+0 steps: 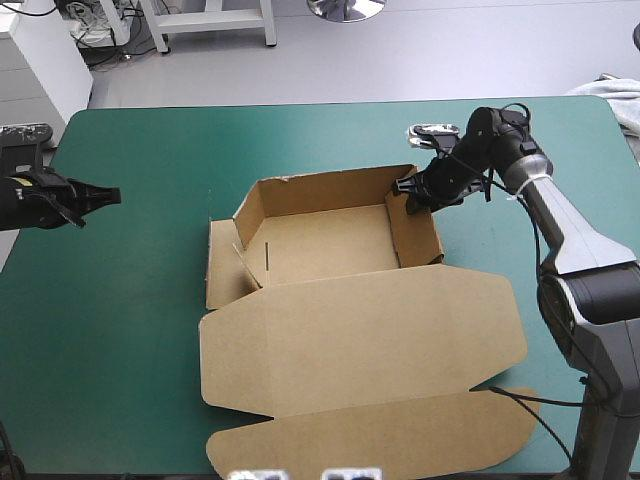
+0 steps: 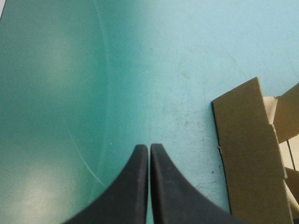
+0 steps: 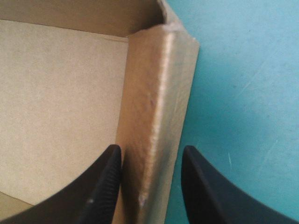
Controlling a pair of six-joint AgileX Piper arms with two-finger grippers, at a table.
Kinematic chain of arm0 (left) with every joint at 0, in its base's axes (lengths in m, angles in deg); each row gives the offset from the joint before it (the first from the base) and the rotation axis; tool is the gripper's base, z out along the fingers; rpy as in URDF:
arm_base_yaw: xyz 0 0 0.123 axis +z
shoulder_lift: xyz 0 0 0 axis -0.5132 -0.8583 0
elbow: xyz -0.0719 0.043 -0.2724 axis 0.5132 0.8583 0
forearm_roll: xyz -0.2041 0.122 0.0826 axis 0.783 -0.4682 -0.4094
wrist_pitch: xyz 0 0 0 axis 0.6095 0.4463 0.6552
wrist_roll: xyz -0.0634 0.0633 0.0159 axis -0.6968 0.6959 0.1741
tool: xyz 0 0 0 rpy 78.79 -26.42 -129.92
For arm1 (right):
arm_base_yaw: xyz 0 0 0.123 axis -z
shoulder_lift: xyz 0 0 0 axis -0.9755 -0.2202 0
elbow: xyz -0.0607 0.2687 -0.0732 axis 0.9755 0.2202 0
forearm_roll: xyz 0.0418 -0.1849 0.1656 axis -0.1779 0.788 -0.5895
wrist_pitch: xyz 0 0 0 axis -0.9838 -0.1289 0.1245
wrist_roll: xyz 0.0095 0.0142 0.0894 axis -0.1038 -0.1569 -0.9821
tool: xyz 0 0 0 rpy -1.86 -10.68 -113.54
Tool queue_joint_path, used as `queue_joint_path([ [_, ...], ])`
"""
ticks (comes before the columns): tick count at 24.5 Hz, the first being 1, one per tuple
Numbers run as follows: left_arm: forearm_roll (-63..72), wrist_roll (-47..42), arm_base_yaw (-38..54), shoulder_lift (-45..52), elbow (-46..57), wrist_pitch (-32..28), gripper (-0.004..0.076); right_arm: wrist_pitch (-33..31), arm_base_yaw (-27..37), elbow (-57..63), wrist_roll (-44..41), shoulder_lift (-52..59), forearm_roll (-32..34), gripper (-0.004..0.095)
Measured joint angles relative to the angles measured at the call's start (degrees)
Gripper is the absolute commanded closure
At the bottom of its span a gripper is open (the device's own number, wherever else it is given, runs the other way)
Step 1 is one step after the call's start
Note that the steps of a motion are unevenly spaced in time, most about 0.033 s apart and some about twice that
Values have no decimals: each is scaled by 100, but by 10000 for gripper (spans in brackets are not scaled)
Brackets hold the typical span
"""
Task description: Fold the box
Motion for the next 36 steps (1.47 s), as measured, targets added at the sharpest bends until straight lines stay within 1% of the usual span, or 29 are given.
queue_joint_path([
  [4,0,4,0,-69,0,85,729,-265,0,-715,0,0,237,484],
  [12,7,4,0,-86,0,238,729,-339,0,-2240,-265,216,603,493],
  [15,92,4,6,-86,0,315,729,-339,5,-2558,-490,359,628,492],
  [18,198,4,6,-86,0,355,729,-346,5,-2619,-622,525,628,492],
  [20,241,4,6,-86,0,401,729,-346,5,-2588,-689,616,622,492],
  [22,258,4,6,-86,0,481,731,-346,5,-2277,-720,792,574,492],
  [24,265,4,6,-86,0,523,731,-346,5,-1699,-699,991,538,492],
  [25,265,4,6,-86,0,550,731,-346,5,-1221,-635,1065,525,492],
  [29,299,4,6,-86,0,619,731,-346,5,-219,-296,918,166,492],
  [32,350,4,6,-86,0,666,731,-332,5,44,-229,726,203,494],
  [36,439,4,6,-86,0,691,731,-333,5,100,-161,464,232,494],
])
